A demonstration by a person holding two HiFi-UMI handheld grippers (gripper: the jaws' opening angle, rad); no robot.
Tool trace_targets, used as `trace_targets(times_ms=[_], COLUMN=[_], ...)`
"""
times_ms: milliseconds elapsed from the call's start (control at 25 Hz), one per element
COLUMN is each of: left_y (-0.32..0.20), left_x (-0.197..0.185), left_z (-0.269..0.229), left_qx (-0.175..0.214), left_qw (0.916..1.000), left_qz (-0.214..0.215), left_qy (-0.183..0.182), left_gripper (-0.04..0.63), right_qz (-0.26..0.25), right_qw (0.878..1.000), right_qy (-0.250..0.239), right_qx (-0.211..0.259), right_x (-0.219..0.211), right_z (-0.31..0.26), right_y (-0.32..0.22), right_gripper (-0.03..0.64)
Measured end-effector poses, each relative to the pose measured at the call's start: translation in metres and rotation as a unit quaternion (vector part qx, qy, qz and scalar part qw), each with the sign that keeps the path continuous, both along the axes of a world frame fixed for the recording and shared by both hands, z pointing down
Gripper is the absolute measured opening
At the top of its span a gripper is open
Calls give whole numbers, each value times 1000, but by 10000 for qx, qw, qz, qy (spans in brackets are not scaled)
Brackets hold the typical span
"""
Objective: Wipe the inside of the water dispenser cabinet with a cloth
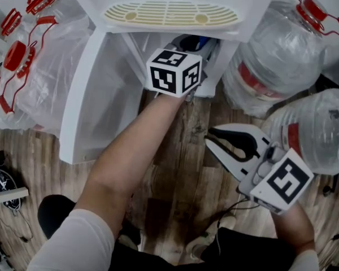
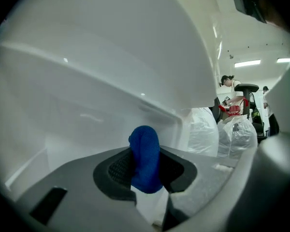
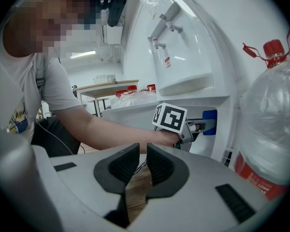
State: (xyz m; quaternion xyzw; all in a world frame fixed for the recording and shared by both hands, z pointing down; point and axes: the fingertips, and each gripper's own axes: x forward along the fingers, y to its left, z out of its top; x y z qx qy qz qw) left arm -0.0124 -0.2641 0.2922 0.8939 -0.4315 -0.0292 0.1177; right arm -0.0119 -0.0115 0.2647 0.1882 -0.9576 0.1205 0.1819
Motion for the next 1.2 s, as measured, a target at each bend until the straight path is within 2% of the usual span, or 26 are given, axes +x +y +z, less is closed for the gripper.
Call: trace_targets(times_ms=[400, 520, 640, 800, 1200], left_y=[40, 38, 24, -3, -57], left_x=[4, -11, -32, -43, -26], left_z=[-7, -6, 5, 16, 48], left_qx=[65, 33, -83, -174, -356], left_qw=[9988, 9991, 9987, 9960, 9890], left_qz=[329, 33, -464, -874, -1319], left_qy=[350, 410, 196, -62, -568], left_gripper=[104, 104, 104, 104, 104], right_qz=[-20, -20, 3, 12, 212], right_qw=[10000, 10000, 10000, 10000, 9998], right_qy=[4, -3, -7, 0, -24], right_qx=[2, 16, 24, 2, -2], right_x=[-3, -3, -1, 2, 24], right_z=[1, 0, 0, 1, 2], right_y=[0, 0, 0, 0, -2], right_gripper=[48, 48, 48, 47, 48])
